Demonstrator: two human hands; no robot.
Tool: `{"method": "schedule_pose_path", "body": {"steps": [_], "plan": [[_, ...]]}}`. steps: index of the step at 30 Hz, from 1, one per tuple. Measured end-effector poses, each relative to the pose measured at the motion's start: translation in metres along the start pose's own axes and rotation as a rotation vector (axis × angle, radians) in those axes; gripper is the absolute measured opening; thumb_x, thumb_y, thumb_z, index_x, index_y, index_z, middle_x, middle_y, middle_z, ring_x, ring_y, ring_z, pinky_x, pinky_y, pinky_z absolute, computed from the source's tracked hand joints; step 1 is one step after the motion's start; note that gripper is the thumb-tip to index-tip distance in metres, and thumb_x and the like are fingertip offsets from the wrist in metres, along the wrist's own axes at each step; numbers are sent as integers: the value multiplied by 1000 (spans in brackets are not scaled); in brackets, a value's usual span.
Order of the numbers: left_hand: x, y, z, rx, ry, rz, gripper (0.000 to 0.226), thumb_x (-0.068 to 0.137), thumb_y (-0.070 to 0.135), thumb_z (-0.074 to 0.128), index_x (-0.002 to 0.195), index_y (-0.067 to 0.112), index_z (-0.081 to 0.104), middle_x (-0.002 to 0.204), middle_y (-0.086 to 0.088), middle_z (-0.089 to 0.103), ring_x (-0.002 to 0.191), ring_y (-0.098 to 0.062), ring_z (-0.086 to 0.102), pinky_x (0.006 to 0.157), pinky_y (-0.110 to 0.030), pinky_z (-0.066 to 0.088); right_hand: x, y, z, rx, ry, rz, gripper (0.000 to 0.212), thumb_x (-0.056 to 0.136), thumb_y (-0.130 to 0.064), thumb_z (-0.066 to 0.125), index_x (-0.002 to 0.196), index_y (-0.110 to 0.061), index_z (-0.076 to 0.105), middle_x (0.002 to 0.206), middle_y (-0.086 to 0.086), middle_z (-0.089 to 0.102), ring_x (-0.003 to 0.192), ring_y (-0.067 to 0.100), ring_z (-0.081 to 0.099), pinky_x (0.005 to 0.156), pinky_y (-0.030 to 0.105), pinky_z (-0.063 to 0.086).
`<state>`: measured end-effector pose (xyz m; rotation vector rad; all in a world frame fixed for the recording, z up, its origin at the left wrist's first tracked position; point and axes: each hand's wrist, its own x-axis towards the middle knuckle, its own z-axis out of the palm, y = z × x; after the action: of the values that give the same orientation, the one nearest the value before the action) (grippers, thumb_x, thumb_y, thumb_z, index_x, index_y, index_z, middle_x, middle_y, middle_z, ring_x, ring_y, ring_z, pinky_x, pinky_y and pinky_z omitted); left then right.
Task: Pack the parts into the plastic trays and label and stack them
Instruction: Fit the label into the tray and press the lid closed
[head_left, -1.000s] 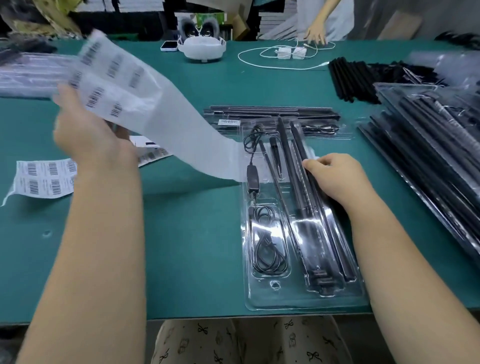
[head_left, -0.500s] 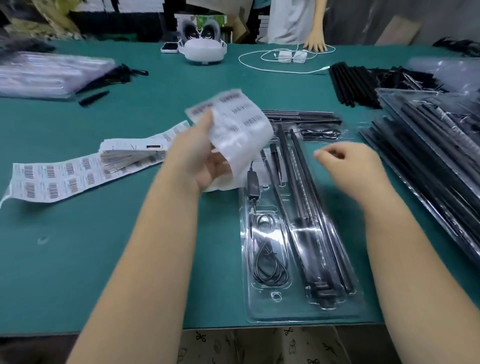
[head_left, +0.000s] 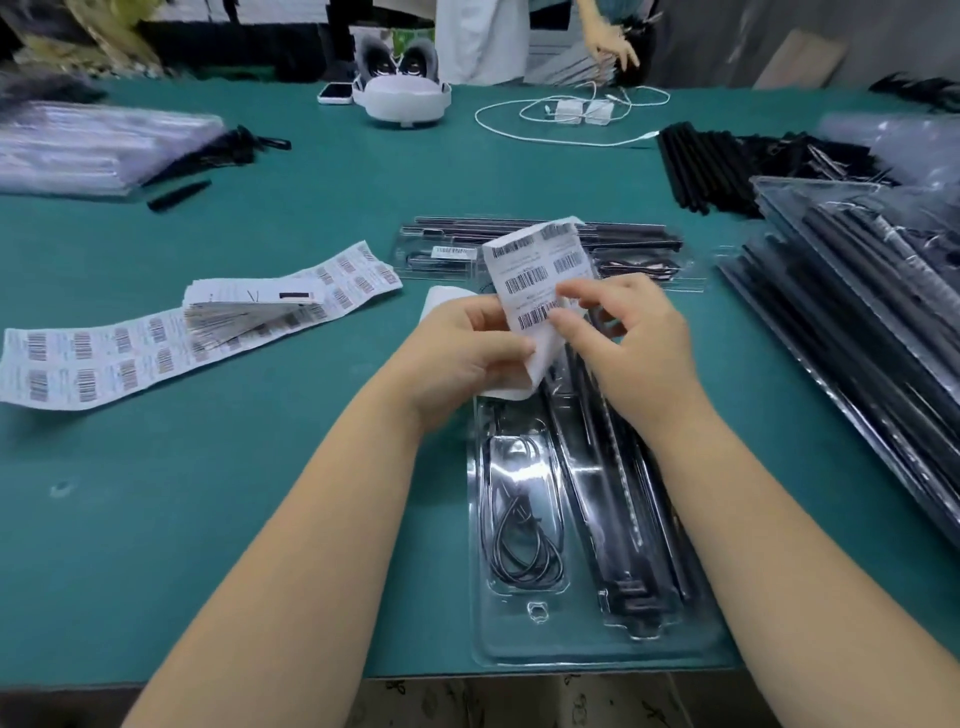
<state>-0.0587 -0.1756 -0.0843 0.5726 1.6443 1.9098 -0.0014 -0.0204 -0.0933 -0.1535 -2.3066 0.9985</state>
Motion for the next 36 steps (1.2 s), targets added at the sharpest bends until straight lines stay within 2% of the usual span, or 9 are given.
{"method": "schedule_pose_path", "body": {"steps": [3, 7, 10, 15, 18, 22, 26, 31, 36], "plan": [[5, 1, 3, -6, 39, -8, 41, 82, -14, 39, 94, 13, 67, 93, -6, 71, 82, -24, 61, 67, -33, 53, 0, 0, 0, -5, 51, -5, 28, 87, -26, 66, 115, -23, 67, 92, -10, 54, 87, 12, 54, 71, 8, 39], [8, -1, 3, 33, 52, -28, 27, 81, 14, 54, 105, 13, 67, 92, -13, 60, 64, -23, 44, 44, -21, 39, 0, -3, 0, 0, 31, -23, 31, 84, -25, 70, 114, -18, 68, 92, -10, 54, 84, 10, 54, 74, 13, 42], [10, -5, 4, 121, 75, -15, 22, 89, 9, 55, 94, 19, 74, 87, -14, 58, 57, -19, 42, 40, -18, 37, 0, -5, 1, -34, 42, -21, 30, 85, -25, 69, 114, -15, 69, 94, -6, 55, 82, 6, 51, 74, 9, 39], [15, -6, 3, 136, 164, -43, 22, 70, 16, 56, 79, 21, 75, 67, -6, 59, 40, -15, 39, 37, -16, 33, 1, -6, 0, -38, 73, -22, 24, 87, -19, 66, 110, -13, 71, 92, -7, 54, 73, 1, 48, 71, -1, 32], [16, -6, 5, 127, 173, -41, 15, 71, 31, 61, 72, 23, 74, 59, -5, 52, 37, -14, 38, 37, -18, 32, 2, -6, 0, -56, 93, -45, 20, 85, -18, 68, 104, -13, 74, 89, -9, 57, 79, 0, 48, 72, 2, 35], [16, -5, 5, 162, 206, -35, 39, 79, 50, 61, 85, 12, 63, 67, -12, 51, 39, -18, 41, 37, -19, 33, 2, -6, -3, -69, 93, -69, 14, 82, -20, 71, 94, -15, 76, 87, -10, 61, 80, 4, 53, 74, 7, 38], [15, -7, 7, 238, 213, 17, 51, 83, 51, 58, 93, 2, 66, 70, -16, 51, 41, -20, 45, 38, -20, 37, 2, -6, -3, -105, 67, -83, 18, 84, -21, 68, 100, -14, 73, 97, -2, 65, 86, 6, 55, 77, 6, 35], [13, -5, 11, 244, 232, 51, 32, 87, 45, 56, 71, 20, 67, 74, -15, 56, 55, -25, 52, 42, -21, 40, 2, -5, -3, -116, 8, -74, 24, 88, -20, 66, 109, -12, 71, 105, 4, 64, 102, 20, 57, 89, 27, 43], [15, -4, 11, 182, 268, 8, 42, 93, 40, 53, 57, 25, 69, 61, 1, 65, 50, -16, 57, 41, -18, 38, 0, -6, -3, -67, 81, -64, 19, 83, -20, 70, 101, -14, 75, 99, 0, 68, 99, 19, 58, 89, 32, 45]]}}
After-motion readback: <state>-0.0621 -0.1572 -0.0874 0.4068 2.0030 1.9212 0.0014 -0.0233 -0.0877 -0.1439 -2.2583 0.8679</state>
